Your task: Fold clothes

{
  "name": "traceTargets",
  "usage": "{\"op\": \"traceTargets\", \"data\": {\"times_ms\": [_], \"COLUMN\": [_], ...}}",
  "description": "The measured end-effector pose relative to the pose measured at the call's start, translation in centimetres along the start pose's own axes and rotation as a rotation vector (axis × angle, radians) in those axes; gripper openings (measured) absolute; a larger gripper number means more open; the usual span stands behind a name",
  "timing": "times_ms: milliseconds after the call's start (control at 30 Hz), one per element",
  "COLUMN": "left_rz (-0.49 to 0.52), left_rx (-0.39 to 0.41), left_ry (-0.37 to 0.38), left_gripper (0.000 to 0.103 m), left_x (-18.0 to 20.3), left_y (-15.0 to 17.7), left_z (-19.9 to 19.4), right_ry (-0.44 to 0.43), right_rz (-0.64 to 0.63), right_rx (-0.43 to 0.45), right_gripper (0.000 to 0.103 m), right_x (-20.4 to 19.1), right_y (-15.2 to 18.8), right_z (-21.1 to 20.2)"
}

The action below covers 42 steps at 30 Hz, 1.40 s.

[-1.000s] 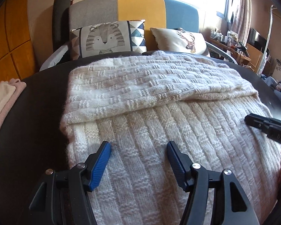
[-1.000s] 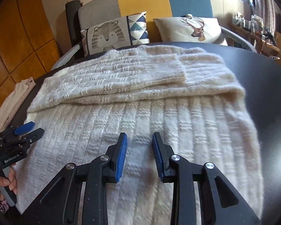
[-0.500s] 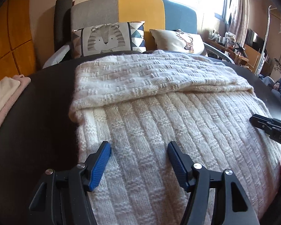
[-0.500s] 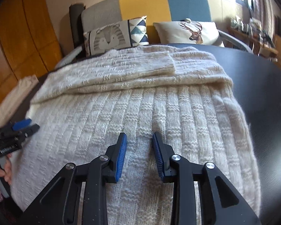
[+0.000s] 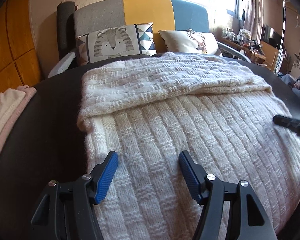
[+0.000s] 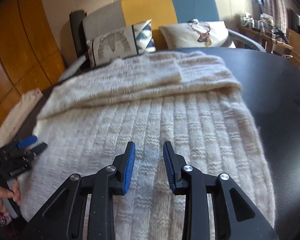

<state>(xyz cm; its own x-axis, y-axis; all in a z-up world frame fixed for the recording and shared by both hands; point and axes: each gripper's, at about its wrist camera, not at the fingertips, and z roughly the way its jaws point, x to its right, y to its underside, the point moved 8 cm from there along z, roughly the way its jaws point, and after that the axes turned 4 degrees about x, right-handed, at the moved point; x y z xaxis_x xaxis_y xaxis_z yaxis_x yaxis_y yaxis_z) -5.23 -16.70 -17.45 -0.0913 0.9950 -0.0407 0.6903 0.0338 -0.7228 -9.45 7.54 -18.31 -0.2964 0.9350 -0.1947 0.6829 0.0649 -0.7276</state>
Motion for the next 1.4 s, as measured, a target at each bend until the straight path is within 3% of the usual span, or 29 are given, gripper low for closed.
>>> {"op": "traceTargets", "data": {"times_ms": [67, 200, 333, 400, 500, 700, 833, 933, 1033, 1167, 1333, 1400], "left_rz": [0.009, 0.020, 0.031, 0.041, 0.041, -0.016, -0.064, -0.005, 0.008, -0.008, -0.021, -0.047], "left_rx": [0.001, 0.000, 0.000, -0.002, -0.013, -0.021, 0.023, 0.016, 0.027, 0.031, 0.028, 0.016], "left_ry": [-0.003, 0.008, 0.019, 0.016, 0.013, 0.048, 0.040, -0.011, -0.009, 0.001, 0.007, 0.013], "left_gripper": [0.066, 0.067, 0.070, 0.074, 0.082, 0.080, 0.079, 0.080, 0.081, 0.083, 0.083, 0.081], "left_x": [-0.1, -0.3, -0.6, -0.8, -1.3, -1.8, -1.9, -1.6, -1.6, -1.9, -1.9, -2.1], "left_y": [0.0, -0.2, -0.3, -0.5, -0.6, 0.4, 1.3, 1.8, 1.9, 2.1, 2.4, 2.4], "left_z": [0.1, 0.5, 0.9, 1.2, 1.7, 0.1, -1.5, -1.4, -1.2, -1.0, -1.2, -1.5], "right_ry": [0.064, 0.085, 0.100, 0.135, 0.125, 0.034, 0.039, 0.036, 0.063, 0.097, 0.130, 0.086], "right_rz": [-0.008, 0.024, -0.017, -0.068, -0.055, 0.057, 0.021, -0.007, 0.007, 0.073, 0.042, 0.075], "right_rx": [0.006, -0.025, -0.014, -0.016, -0.025, -0.011, -0.020, -0.046, -0.063, -0.043, -0.062, -0.037], "right_gripper": [0.032, 0.033, 0.050, 0.051, 0.051, 0.051, 0.045, 0.040, 0.035, 0.035, 0.037, 0.037], "right_x": [1.0, 3.0, 2.3, 1.6, 1.8, 2.6, 2.6, 2.5, 3.8, 5.8, 5.1, 3.9], "right_y": [-0.1, 0.4, 0.2, 0.1, -0.1, -0.5, -1.9, -2.2, -2.1, -1.7, -1.9, -1.9], "right_z": [-0.2, 0.9, 1.6, 2.1, 2.3, 0.2, 1.3, 2.8, 3.5, 3.2, 2.6, 1.2]}}
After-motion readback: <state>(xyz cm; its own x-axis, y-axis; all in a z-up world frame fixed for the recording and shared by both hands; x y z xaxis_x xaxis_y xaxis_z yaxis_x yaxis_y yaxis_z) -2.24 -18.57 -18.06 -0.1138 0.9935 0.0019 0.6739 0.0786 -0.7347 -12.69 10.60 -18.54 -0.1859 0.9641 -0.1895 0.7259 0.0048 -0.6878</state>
